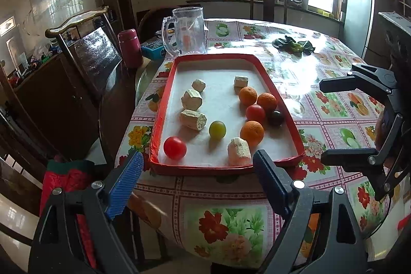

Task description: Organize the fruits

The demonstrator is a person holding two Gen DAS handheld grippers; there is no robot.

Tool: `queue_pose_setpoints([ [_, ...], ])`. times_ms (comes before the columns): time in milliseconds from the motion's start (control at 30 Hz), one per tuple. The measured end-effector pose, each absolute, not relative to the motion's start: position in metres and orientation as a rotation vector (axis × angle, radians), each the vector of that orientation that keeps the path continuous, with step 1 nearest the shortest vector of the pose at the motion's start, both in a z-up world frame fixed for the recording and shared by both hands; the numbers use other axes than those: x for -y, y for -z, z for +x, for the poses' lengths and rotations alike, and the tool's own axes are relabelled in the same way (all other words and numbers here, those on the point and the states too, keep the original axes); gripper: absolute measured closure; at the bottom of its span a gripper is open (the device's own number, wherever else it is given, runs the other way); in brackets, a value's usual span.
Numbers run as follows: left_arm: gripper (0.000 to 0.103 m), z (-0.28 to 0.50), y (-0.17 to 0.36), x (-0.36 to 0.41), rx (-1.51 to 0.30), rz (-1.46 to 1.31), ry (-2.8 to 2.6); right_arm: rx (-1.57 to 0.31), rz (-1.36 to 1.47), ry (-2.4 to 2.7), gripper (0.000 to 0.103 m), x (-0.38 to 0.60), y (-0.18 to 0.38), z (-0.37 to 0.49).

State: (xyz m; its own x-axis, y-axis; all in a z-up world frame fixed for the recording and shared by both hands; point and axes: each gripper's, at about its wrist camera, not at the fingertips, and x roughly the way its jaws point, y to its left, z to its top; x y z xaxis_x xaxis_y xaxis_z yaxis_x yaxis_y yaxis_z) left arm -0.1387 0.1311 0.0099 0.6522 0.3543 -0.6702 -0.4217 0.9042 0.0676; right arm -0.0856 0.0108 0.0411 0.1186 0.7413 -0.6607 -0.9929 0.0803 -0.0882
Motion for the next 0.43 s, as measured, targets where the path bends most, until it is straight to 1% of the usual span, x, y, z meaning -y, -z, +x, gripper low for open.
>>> queue_pose_setpoints([
  [433, 0.015, -0.133, -0.011, -0.131, -0.756, -0.134, -0.42, -0.539, -0.592, -1.366, 0.005, -0.002, -0.037, -0.08],
])
